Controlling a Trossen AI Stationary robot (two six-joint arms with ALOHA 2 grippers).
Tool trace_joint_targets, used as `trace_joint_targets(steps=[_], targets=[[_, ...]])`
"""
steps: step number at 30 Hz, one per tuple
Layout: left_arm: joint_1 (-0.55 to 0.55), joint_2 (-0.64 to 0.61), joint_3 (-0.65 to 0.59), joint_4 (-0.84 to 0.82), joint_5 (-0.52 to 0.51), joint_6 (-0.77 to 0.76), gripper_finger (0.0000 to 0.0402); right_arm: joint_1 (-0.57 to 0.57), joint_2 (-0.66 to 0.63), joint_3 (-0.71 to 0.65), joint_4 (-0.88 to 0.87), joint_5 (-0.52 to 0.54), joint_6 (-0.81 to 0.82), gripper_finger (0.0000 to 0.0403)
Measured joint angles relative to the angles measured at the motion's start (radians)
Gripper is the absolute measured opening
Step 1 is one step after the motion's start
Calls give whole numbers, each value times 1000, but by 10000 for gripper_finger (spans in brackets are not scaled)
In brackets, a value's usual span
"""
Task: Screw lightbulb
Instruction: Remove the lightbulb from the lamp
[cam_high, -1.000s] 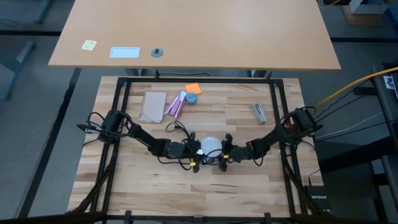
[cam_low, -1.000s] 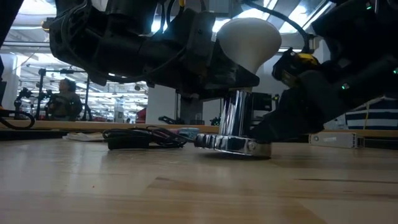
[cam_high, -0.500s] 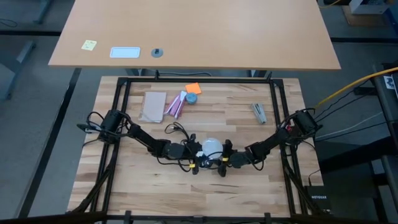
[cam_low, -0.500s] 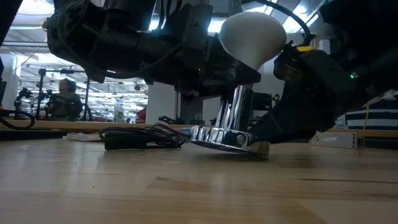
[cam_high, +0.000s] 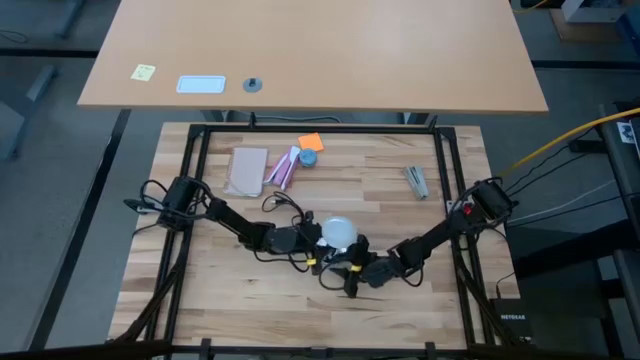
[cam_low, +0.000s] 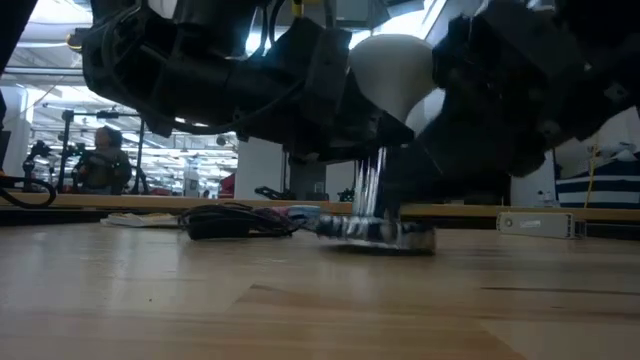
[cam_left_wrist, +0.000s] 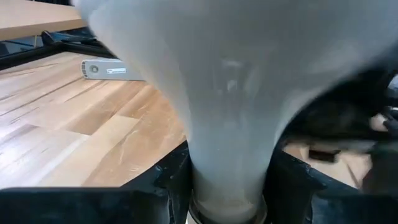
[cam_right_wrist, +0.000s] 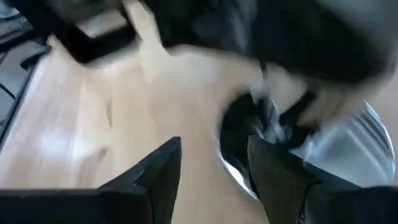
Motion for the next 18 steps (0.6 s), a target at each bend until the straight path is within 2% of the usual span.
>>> trace_joint_targets(steps=[5, 14, 18], targets=[[0, 2, -2, -8, -2, 5, 152, 36, -10, 8, -43, 94, -46, 188], [-1, 2, -2, -7, 6, 4, 152, 71, -121, 7, -413, 287, 74, 188], [-5, 2, -2, -6, 8, 1, 152, 28, -122, 6, -496, 297, 95, 188]])
